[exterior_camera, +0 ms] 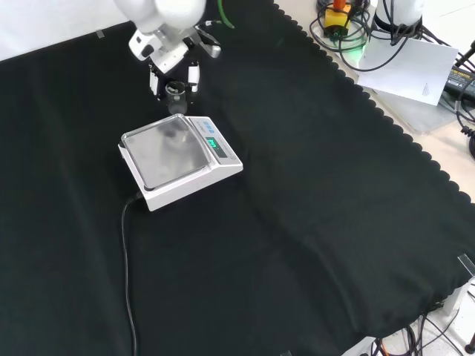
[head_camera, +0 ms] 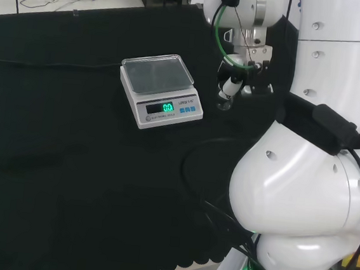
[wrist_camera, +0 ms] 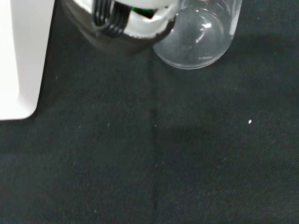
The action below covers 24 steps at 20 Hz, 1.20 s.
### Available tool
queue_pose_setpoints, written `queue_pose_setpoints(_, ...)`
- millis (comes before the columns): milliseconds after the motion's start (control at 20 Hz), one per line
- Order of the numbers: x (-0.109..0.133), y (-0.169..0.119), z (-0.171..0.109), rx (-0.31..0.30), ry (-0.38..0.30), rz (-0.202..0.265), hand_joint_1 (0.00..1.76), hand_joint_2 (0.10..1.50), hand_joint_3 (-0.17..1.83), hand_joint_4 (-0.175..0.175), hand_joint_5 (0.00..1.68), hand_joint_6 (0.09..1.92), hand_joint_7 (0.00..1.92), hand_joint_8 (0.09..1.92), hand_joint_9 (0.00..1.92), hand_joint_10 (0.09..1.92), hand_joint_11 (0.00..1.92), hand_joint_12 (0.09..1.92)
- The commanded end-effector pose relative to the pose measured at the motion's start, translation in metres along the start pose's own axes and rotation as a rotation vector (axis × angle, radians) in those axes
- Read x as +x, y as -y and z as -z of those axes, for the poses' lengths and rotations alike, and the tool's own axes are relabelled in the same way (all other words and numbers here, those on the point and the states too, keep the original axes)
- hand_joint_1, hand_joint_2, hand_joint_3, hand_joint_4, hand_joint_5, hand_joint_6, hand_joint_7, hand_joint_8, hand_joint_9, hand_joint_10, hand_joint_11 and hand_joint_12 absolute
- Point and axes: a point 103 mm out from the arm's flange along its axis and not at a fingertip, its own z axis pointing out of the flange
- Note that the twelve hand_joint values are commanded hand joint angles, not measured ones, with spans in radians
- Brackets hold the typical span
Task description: Pick up the beaker.
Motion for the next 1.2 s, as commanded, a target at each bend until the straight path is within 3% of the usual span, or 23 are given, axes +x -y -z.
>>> queue_pose_setpoints(50,0.009,-0.003,0.034,-0.123,0.048,0.038,1.25,0.99,0.10,0.012,1.12,0.77,1.21,0.68,1.35,0.51,1.34,0.67)
queue_pose_setpoints(700,0.015,0.011,0.145,-0.121,0.143,0.053,1.26,0.98,0.10,0.019,1.11,0.78,1.23,0.66,1.37,0.50,1.33,0.66)
queue_pose_setpoints(850,0.022,0.017,0.161,-0.107,0.158,0.074,1.26,0.98,0.10,0.019,1.11,0.78,1.23,0.66,1.37,0.50,1.32,0.66)
queue_pose_setpoints(1200,0.050,0.036,0.186,-0.146,0.164,0.138,1.26,0.98,0.10,0.019,1.11,0.78,1.23,0.66,1.37,0.50,1.32,0.66)
